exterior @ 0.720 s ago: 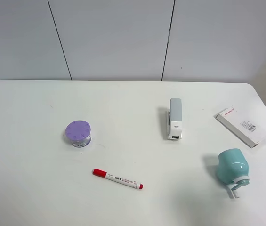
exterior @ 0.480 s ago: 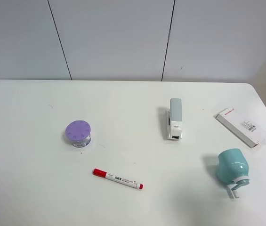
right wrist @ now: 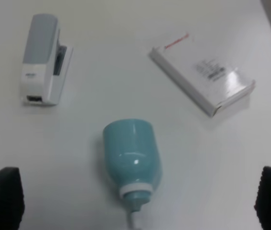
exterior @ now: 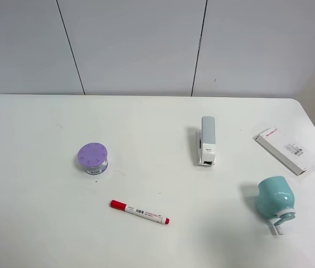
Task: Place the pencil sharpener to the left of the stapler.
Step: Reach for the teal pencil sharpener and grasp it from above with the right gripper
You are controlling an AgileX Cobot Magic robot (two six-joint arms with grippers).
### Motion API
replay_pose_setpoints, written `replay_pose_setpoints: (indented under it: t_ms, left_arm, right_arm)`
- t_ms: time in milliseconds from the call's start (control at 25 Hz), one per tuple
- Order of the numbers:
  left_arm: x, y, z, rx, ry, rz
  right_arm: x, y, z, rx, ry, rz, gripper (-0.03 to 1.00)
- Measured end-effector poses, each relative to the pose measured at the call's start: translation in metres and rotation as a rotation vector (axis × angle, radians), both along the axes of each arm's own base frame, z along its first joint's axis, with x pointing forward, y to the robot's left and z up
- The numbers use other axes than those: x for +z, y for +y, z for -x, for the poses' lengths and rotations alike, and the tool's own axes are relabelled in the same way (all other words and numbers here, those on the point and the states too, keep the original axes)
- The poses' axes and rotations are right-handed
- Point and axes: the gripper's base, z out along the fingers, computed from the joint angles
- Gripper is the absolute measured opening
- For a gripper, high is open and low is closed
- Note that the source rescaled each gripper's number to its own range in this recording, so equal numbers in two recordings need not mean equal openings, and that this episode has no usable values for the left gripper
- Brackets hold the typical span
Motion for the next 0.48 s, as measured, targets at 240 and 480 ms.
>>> replay_pose_setpoints:
  t_ms: [240, 480]
  left_arm:
    - [0.0, 0.0, 0.0, 0.0, 0.0, 0.0]
    - [0.0, 0.0, 0.0, 0.0, 0.0, 0.0]
  right_arm:
    - [0.008, 0.005, -0.052, 0.008, 0.288, -0.058, 0.78]
    - [0.008, 0.005, -0.113, 0.038, 0.518, -0.007, 0.74]
